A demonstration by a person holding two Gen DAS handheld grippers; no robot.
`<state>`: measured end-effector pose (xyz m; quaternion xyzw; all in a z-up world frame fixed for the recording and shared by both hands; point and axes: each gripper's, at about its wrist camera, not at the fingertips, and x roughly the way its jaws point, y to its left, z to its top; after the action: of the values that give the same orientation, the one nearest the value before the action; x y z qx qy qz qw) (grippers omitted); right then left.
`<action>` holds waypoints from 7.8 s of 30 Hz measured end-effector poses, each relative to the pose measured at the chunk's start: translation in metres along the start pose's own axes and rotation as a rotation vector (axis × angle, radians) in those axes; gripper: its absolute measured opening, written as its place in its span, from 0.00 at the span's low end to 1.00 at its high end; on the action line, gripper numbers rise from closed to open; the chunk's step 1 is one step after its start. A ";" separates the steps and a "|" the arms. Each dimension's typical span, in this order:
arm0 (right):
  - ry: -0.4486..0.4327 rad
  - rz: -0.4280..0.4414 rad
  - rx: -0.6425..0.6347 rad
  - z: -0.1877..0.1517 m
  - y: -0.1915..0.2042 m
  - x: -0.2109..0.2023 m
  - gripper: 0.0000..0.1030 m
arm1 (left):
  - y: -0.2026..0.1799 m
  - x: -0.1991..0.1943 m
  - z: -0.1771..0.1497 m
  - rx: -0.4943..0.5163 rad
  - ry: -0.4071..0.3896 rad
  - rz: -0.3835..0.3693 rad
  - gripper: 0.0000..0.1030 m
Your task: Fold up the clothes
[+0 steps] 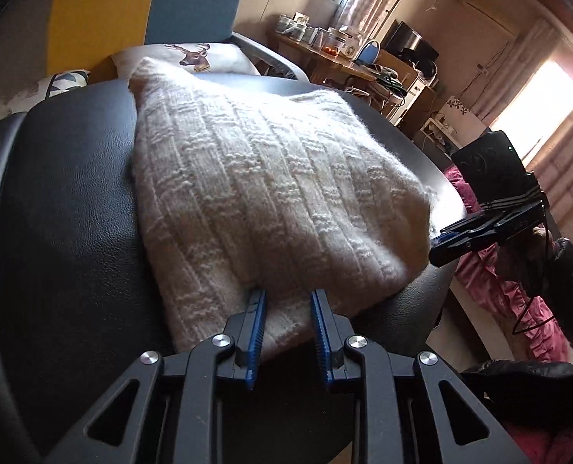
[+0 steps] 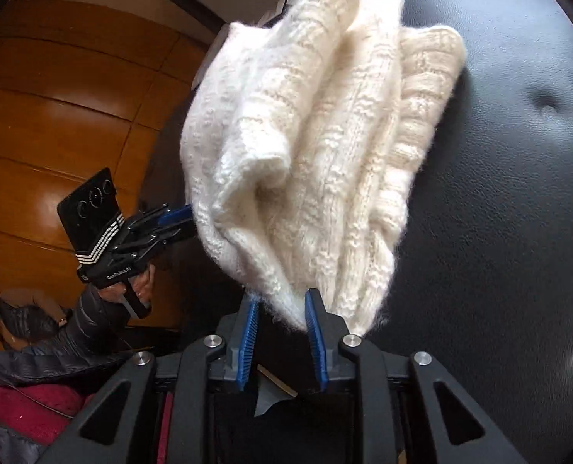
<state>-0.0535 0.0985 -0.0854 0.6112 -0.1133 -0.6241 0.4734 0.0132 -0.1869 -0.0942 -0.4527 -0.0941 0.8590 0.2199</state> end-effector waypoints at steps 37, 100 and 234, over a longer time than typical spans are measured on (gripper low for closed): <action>-0.502 -0.192 0.069 0.067 0.024 -0.019 0.09 | -0.008 0.028 0.003 0.061 0.068 0.032 0.25; -0.180 -0.458 -0.314 0.031 0.057 0.036 0.16 | -0.014 -0.016 -0.013 -0.046 -0.118 0.047 0.43; -0.699 -0.745 0.064 -0.033 -0.113 -0.219 0.35 | -0.233 0.206 0.223 0.328 -0.021 -0.174 0.50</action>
<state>-0.1189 0.3323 -0.0310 0.3792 -0.0585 -0.9137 0.1337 -0.2031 0.1229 -0.0339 -0.3920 0.0064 0.8452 0.3632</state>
